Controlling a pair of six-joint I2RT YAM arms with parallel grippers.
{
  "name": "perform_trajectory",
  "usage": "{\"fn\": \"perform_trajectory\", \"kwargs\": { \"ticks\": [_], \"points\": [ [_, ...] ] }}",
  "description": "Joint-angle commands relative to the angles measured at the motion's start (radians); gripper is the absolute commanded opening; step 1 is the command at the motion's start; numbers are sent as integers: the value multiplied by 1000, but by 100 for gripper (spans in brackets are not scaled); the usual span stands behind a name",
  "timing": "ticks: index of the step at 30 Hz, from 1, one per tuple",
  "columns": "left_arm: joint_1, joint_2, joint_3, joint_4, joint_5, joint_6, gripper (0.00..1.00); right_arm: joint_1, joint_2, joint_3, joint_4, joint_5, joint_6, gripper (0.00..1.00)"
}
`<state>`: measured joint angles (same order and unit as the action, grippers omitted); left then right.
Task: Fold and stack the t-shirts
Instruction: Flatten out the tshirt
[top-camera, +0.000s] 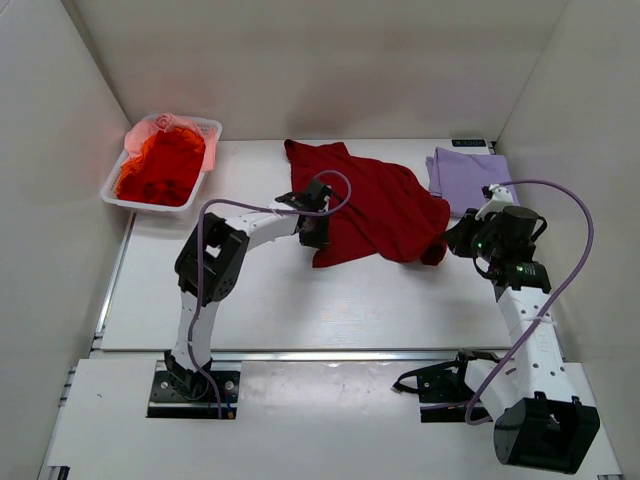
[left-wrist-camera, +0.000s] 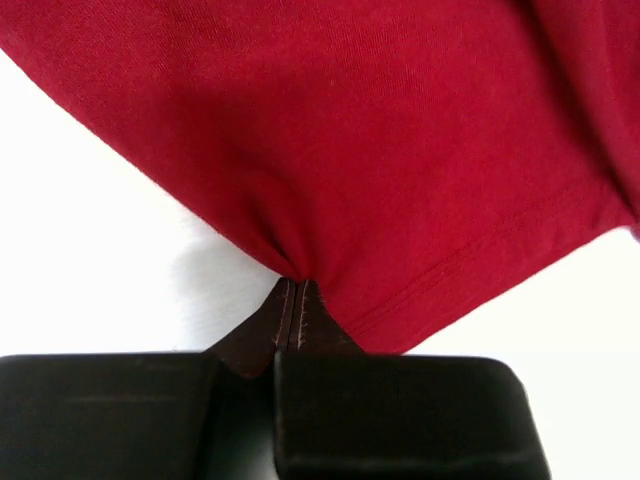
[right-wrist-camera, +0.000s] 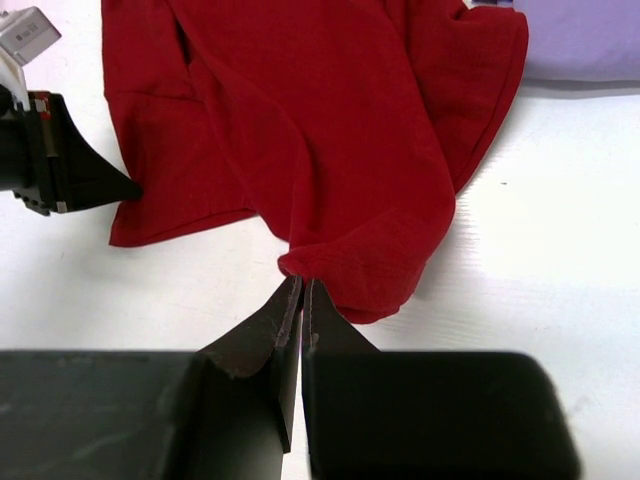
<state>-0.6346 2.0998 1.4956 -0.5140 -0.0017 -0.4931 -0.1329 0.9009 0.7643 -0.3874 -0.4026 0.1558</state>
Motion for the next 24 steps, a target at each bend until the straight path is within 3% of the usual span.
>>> {"fn": "perform_trajectory", "kwargs": {
  "ticks": [1,4,8,12,15,17,21,24],
  "points": [
    [-11,-4,-113,-63,-4,2,0,4,-31,21,38,-12,7,0],
    [15,-137,-196,-60,52,33,0,0,-42,36,12,-2,4,0],
    [81,-464,-256,-96,81,42,0,-20,-101,88,-36,31,-4,0],
    [217,-793,-184,-162,114,8,0,-46,-252,151,-60,126,36,0],
    [321,-958,-69,-187,141,-1,0,-10,-280,255,-131,227,36,0],
    [396,-998,68,-243,170,17,0,30,-298,303,-136,255,33,0],
    [409,-979,322,-383,189,50,0,72,-246,511,-218,259,14,0],
    [409,-953,374,-379,215,42,0,85,-168,614,-263,228,2,0]
  ]
}}
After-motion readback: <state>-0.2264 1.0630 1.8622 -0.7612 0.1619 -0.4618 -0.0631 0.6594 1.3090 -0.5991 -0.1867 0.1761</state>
